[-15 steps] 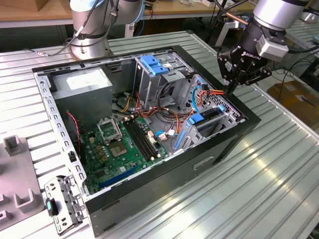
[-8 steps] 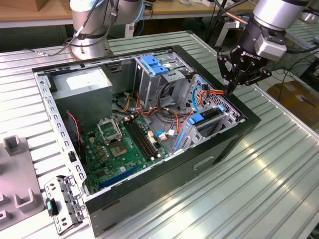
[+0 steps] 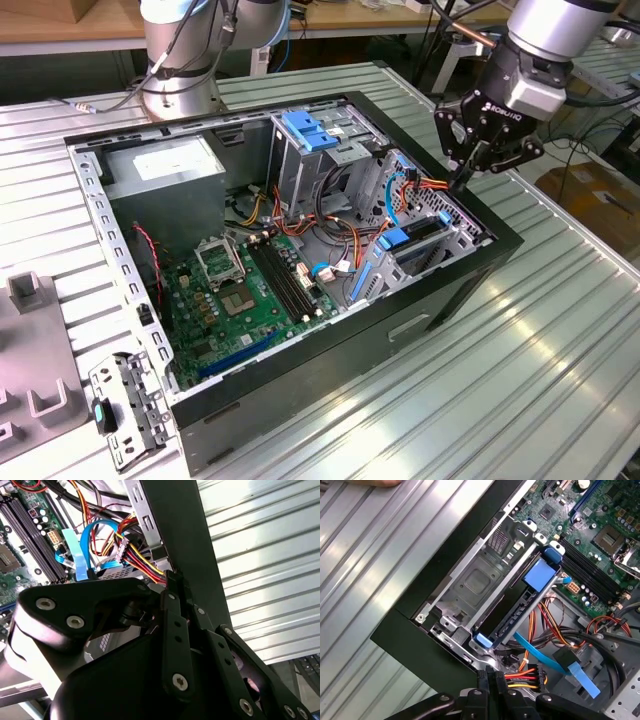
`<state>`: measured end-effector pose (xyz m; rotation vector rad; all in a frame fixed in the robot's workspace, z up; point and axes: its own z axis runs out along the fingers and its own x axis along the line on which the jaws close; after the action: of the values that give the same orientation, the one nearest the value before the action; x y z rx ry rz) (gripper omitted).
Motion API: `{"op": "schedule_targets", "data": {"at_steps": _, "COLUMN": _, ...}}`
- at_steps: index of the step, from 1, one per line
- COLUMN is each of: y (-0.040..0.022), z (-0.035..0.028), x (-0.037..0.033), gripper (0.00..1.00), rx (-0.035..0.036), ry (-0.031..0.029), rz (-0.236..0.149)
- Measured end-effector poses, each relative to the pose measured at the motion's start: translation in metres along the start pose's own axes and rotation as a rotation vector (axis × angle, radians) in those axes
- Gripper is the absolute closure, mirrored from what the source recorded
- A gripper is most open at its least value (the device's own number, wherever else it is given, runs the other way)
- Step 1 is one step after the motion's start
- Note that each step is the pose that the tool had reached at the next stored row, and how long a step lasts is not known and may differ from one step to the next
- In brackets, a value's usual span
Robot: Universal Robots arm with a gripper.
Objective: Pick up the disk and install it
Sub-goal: 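Insert the first disk wire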
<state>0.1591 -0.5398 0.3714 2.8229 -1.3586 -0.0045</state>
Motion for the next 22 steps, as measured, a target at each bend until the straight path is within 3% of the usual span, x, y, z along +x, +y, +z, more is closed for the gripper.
{"op": "schedule_targets", "data": {"at_steps": 17, "y": 0.0017, "z": 0.0, "x": -0.0013, "gripper": 0.83, "rx": 0.0, "ry": 0.0001, "rz": 0.002}}
{"op": "schedule_targets", "data": {"at_steps": 21, "y": 0.0017, "z": 0.0, "x": -0.0013, "gripper": 0.83, "rx": -0.0002, "ry": -0.0003, "rz": 0.044}}
{"op": "schedule_targets", "data": {"at_steps": 22, "y": 0.0017, "z": 0.0, "x": -0.0013, "gripper": 0.83, "rx": -0.0002, "ry": -0.0007, "rz": 0.095}}
